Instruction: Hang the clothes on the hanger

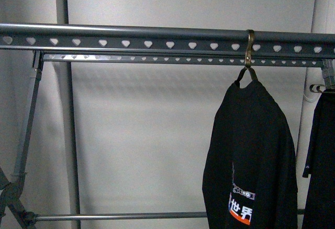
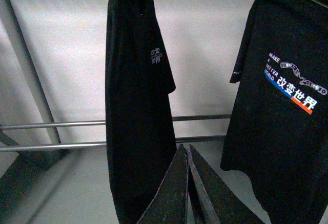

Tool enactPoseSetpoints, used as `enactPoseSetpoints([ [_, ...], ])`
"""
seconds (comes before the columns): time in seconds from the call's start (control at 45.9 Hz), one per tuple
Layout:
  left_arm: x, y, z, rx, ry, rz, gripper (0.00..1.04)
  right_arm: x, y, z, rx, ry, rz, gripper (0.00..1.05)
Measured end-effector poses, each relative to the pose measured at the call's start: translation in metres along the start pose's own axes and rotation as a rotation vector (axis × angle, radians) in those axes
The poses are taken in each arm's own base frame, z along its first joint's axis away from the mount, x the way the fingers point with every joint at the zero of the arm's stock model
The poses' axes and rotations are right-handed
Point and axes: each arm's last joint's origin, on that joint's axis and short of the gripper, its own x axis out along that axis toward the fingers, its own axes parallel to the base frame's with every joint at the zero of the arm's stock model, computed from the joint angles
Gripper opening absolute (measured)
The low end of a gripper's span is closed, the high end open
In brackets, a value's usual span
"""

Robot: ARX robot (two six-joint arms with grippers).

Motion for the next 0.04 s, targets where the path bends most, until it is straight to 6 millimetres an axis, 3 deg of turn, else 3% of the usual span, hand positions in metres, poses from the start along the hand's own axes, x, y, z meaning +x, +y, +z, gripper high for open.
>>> enactPoseSetpoints([
  [0.044,0.0,0.0,0.0,0.0,0.0,0.0,0.18,0.0,0.0,0.0,0.0,0.0,0.001,0.08],
])
